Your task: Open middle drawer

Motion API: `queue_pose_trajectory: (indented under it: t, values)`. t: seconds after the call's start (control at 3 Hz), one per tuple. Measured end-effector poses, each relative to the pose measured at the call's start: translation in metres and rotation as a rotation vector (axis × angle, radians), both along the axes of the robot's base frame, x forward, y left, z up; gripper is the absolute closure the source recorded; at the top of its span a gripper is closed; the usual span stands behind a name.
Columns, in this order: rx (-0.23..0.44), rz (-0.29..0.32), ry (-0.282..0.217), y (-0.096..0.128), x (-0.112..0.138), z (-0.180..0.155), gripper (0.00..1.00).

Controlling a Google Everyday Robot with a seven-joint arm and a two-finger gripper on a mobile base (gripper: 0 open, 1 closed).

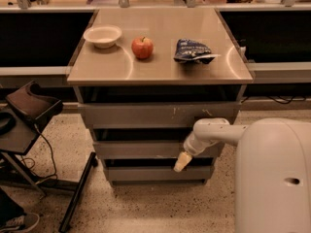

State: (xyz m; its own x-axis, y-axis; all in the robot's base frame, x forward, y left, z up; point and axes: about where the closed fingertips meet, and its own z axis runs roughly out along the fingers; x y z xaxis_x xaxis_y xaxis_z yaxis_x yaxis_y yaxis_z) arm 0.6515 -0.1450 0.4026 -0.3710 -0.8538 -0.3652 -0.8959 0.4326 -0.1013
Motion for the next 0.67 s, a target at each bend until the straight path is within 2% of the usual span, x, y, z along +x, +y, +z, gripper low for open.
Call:
queue_pose_trajectory:
  t: [0.33,0.67]
  values:
    - [0.012,-0.074,0.032,0.0022,0.0063,-0.0191,0.00]
    - [0.012,-0.074,0.032,0.0023,0.0064,-0.0144,0.00]
